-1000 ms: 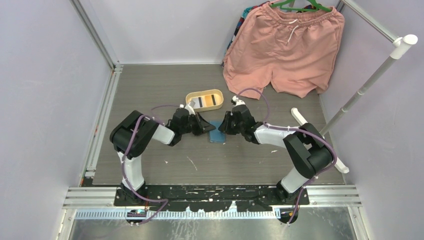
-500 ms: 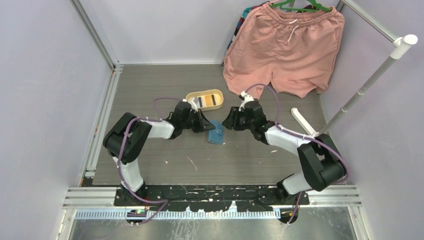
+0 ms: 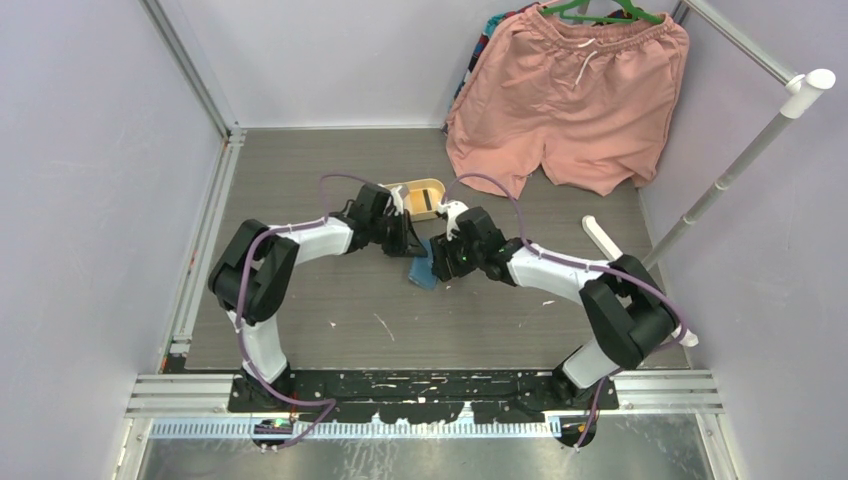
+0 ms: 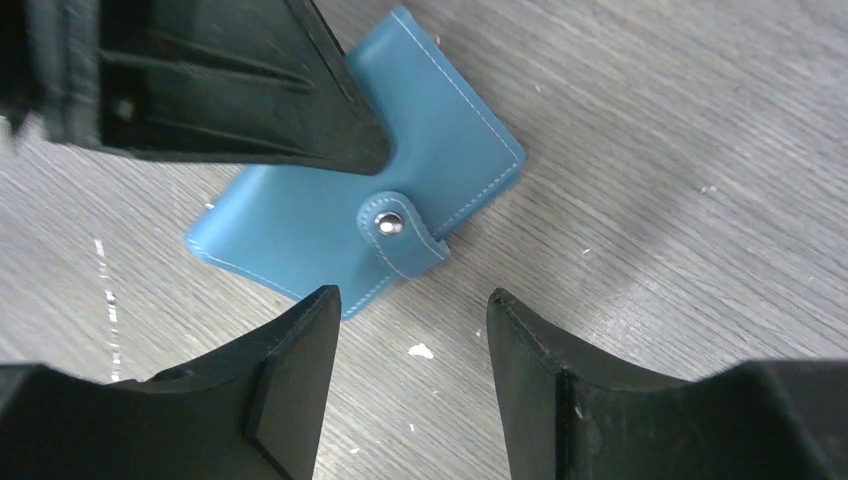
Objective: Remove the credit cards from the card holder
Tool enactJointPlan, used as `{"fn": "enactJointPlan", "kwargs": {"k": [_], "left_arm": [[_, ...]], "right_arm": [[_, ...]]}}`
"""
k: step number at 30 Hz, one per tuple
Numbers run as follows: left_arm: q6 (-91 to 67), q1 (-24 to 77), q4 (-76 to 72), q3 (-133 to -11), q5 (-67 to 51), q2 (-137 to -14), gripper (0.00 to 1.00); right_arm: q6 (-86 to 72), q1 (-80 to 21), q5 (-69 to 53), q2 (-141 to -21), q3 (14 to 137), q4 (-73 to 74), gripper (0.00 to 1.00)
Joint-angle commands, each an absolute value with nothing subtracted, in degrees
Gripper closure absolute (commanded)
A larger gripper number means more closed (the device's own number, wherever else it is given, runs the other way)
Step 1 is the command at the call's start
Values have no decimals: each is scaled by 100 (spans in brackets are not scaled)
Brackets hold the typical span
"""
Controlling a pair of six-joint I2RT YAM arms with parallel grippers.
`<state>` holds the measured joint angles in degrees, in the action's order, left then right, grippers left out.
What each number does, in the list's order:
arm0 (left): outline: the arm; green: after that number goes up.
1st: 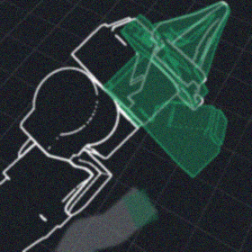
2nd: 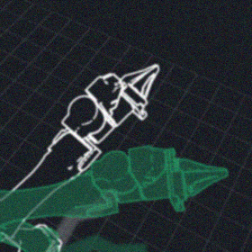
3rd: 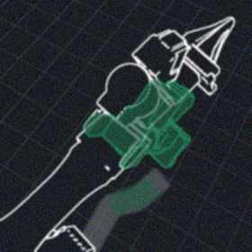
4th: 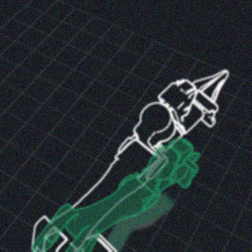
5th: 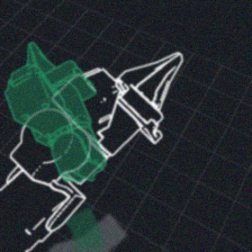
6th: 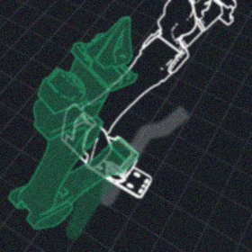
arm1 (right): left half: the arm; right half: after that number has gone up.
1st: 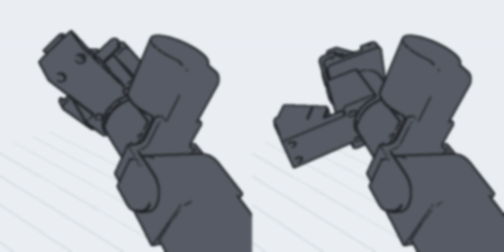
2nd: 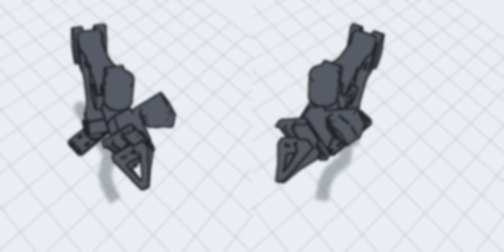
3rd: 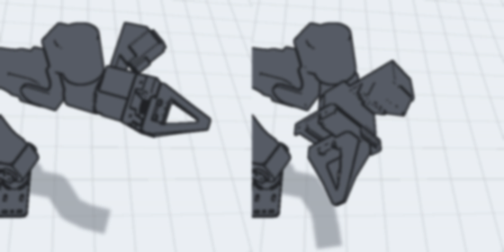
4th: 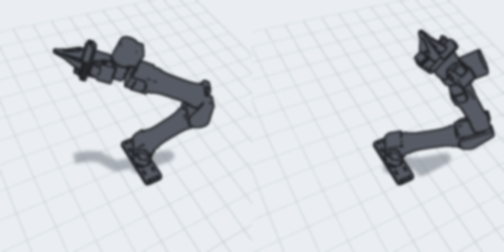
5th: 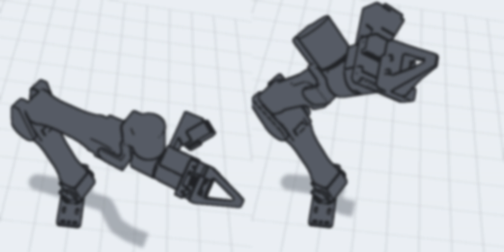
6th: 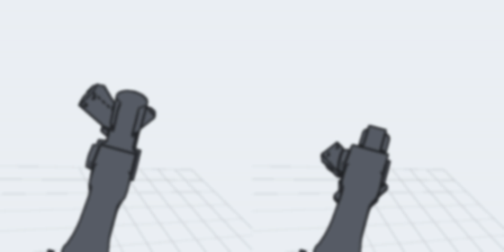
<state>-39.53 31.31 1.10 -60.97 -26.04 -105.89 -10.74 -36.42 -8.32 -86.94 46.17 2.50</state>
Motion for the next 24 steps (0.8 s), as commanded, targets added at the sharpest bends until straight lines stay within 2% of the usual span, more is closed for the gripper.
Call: {"fn": "enactJointPlan", "kwargs": {"k": [1,14,24], "left_arm": [[-3628,3059,568,-6292,-3090,-10736,100],[-3541,3017,747,-6364,-3339,-10915,100],[-3555,2996,712,-6328,-3406,-11024,100]], "right_arm": [[-566,-3698,-622,-8887,4552,-167,40],[-390,-3786,-1116,-9455,4790,-608,47],[-560,-3825,-1443,-9383,4896,-782,55]]}}
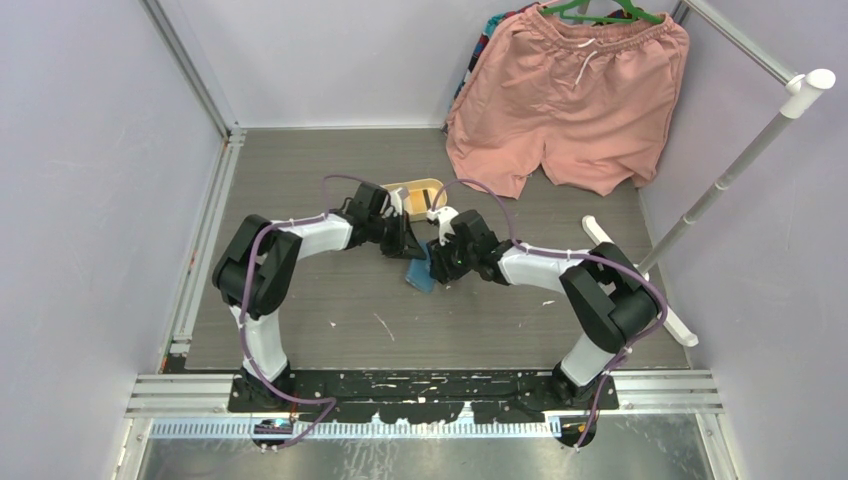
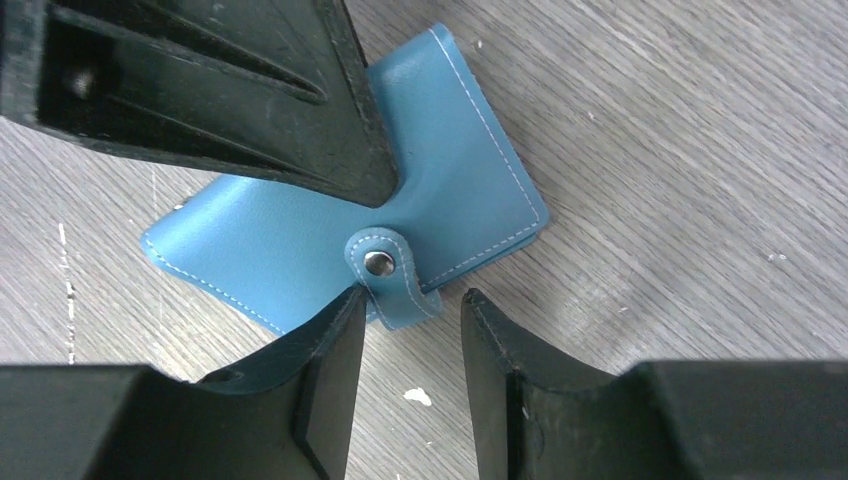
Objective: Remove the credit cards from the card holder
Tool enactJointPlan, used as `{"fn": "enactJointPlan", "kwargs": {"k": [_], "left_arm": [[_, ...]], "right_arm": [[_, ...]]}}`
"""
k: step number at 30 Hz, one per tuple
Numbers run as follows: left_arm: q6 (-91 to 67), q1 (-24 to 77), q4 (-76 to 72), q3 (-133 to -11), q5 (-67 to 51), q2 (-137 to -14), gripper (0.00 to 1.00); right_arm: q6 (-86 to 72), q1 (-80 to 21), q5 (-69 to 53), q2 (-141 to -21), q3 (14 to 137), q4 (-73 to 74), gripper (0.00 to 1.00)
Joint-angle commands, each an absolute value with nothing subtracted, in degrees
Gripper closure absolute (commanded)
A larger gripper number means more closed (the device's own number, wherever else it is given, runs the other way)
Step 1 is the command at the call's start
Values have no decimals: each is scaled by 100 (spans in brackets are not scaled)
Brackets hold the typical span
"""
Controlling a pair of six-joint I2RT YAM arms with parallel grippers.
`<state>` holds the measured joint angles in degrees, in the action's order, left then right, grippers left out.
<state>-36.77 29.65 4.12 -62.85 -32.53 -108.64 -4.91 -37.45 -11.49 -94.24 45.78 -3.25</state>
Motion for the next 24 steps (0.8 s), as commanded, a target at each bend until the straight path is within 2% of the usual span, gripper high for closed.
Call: {"fn": "enactJointPlan", "kwargs": {"k": [1,12,19,24], "left_arm": [[-3570,2995,695,-6328,-3432,-11041,100],[-3577,2988,669,-6271,-3538,-11048,100],[-3547,2943,710,-6223,-3531,-11022,100],[-3546,2932,732,-6223,-3498,-11001,100]], "right_arm": [[-536,-3831,-1460,-9405,4922,-782,55],[-445,-3825,-1634,-9807,5269,-694,54],[-446,-3830,-1290,-9888,5028,-800,49],[-649,-3828,-1309,-10065,4909,-992,52]]}}
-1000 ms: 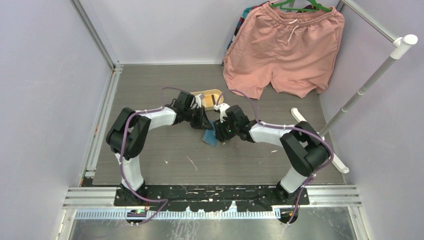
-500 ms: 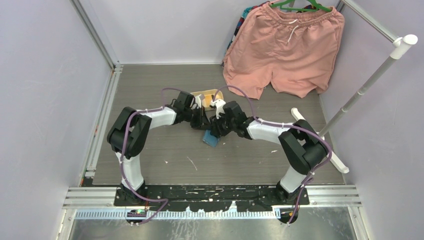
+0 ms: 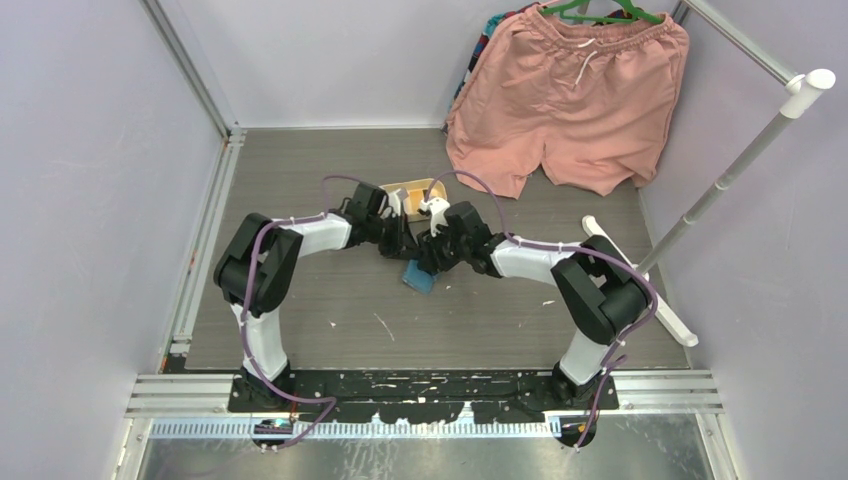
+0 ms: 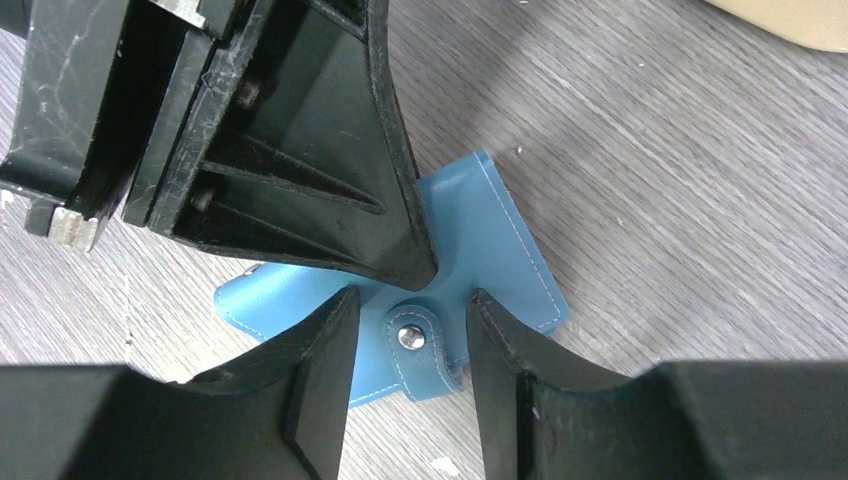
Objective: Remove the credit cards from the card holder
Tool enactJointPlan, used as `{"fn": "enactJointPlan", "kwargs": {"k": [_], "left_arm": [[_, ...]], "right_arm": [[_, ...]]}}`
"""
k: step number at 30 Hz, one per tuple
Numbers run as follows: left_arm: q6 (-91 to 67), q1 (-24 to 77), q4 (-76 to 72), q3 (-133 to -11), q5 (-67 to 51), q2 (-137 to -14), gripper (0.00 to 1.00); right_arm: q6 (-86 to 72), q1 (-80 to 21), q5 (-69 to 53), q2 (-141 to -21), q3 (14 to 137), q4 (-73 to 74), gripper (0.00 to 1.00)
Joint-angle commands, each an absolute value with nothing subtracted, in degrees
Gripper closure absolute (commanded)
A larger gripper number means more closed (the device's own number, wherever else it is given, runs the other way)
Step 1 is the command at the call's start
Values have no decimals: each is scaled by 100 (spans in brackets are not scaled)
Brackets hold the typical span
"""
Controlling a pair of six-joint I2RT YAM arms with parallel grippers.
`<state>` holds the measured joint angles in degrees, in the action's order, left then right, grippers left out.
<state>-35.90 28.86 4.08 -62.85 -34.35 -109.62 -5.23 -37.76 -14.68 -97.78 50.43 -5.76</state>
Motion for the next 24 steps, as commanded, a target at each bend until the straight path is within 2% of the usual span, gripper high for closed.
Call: {"fn": "enactJointPlan", "kwargs": {"k": [1,8,15,24], "left_arm": [[-3538,2927,745,-6225,-3488,-10998,100],[-3534,2892,778,-6163,-3398,-10944,100],[-3534,2846,783,-6131,-3362,-10925,100],[-3621,2750,723,-5982,-3144,-10810,100]], "right_arm": [[-675,-3831,-1305,-10090,4886,-1036,53],[-868,-3827,-1318,-10216,4763,-1175,64],[-1035,-3827,-1160,-10216,4607,-1246,99],[-1270,-3831,-1292,-9993,4290,-1300,99]]}}
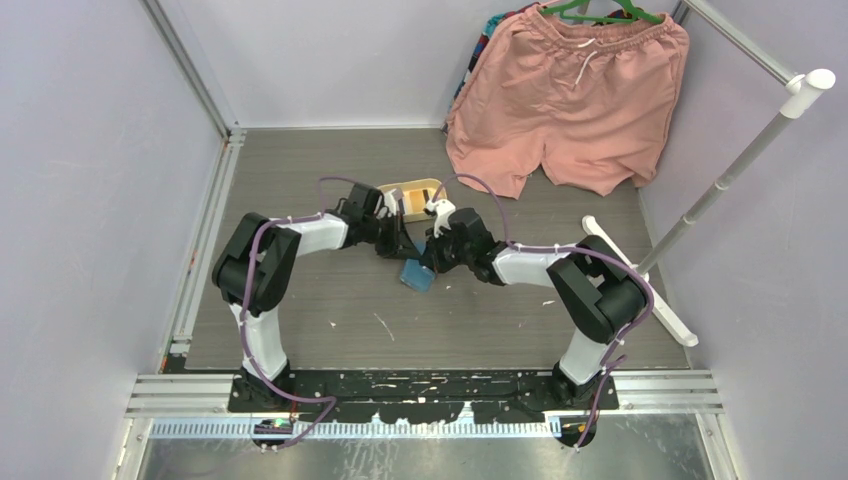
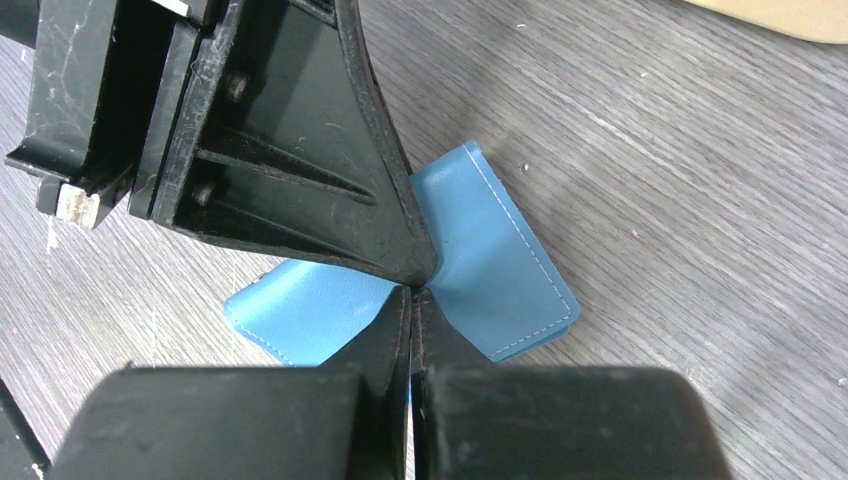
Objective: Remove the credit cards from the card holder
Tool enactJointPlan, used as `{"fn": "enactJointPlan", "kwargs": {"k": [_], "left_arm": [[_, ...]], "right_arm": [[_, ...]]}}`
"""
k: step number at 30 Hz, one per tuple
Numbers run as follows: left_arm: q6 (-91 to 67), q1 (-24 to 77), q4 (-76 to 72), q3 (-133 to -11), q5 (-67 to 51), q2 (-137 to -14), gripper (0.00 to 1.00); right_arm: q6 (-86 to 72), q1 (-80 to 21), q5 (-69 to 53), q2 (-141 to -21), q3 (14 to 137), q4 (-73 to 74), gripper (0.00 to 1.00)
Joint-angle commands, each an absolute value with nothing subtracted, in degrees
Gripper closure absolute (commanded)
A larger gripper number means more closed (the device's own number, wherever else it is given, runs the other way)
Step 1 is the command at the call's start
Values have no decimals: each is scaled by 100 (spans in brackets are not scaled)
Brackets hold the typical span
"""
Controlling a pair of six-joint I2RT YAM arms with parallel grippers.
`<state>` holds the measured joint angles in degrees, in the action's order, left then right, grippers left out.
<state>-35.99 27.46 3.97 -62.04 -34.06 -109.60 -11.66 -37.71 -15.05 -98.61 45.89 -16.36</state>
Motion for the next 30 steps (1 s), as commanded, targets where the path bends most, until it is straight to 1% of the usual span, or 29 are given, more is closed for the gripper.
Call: {"fn": "enactJointPlan", "kwargs": {"k": [1,11,15,24,27,30], "left_arm": [[-3640,2731,701,-5955,-3101,-10779,100],[-3733,2505,631,-5709,-2720,-10536,100],[-3891,2349,466,-5443,-2544,-10339,100],[-3727,2107,623,-5266,-2000,-9972,100],[-3777,2096,349,-5193,-2150,-9912,100],[-3965,2101,-250,-4965,-2350,-9798,100]], "right_arm": [[-1284,-3825,-1326,-9962,4251,-1274,99],[-1286,-3832,-963,-9458,4135,-512,99],[-1268,-3827,-655,-9431,4240,-199,99],[-1379,-3824,-525,-9393,4348,464,99],[-1367,-3829,-326,-9362,4474,640,99],[-1301,-3828,-98,-9259,4648,797,99]]}}
